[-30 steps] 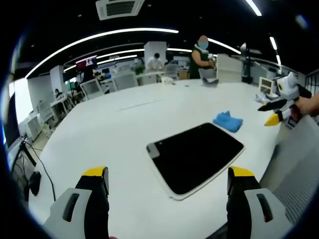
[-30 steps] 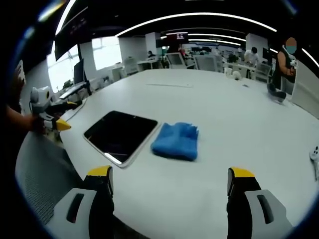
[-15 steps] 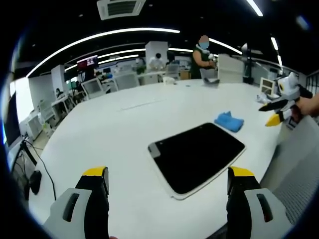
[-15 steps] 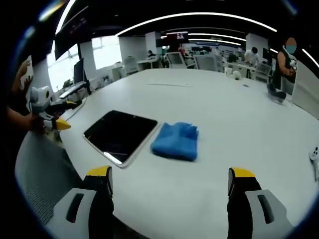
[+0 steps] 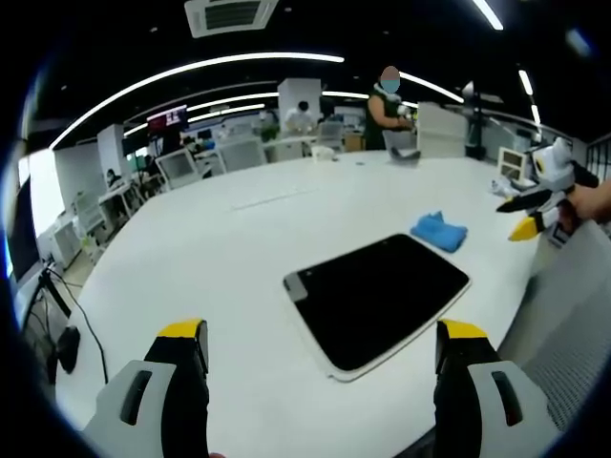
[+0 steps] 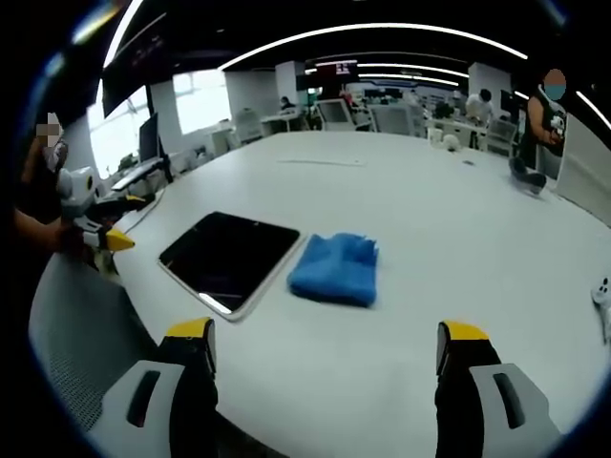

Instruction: Wipe the mirror surface with the cleaning cloth until all visible marks leave the cleaned area.

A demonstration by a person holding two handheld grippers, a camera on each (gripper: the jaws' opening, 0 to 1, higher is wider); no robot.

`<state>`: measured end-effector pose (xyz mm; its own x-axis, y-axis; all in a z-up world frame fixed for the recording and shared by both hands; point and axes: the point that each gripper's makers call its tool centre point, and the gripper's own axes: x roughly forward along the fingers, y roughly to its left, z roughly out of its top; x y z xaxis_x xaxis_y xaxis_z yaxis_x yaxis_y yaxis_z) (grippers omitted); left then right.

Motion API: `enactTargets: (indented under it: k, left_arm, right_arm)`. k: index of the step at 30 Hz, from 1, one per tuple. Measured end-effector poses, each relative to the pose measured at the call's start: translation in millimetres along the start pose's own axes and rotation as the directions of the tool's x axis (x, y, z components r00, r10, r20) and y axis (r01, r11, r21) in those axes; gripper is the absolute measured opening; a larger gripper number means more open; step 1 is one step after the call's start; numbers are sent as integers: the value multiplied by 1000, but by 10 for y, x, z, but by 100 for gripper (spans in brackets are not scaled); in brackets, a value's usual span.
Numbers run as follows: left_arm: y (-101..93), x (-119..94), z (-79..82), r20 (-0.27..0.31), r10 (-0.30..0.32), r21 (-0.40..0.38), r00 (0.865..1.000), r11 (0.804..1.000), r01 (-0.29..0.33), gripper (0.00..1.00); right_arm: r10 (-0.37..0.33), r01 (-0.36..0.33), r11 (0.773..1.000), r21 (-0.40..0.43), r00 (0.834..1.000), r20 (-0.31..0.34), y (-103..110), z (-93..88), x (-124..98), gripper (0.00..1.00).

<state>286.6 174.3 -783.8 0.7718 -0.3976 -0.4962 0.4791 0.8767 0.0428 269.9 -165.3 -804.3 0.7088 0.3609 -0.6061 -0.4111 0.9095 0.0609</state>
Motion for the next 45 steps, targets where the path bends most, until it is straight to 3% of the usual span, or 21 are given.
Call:
enactTargets:
  k: [22,35,41,45]
  left_arm:
    - [16,-24,48,24,12,1,1000,1000,-12,99]
    - [25,-21,41,24,12,-11,1000,1000,-12,99]
    - [37,-28,51,26,19,-9,999,1000,-19,99]
    - [45,-29,53,31,20,-16,999,1000,-19,99]
  right_arm:
    - [8,-9,1000,-28,1000,-20,36,-24,14,96]
    - [4,-5,999,-53,1000,-20,0,60,-16,98]
    - [-6,5,999,-43,1000,-20,-67,186,-49,98]
    - [-4,3,999,-46,1000,-21,-98,364,-80,98]
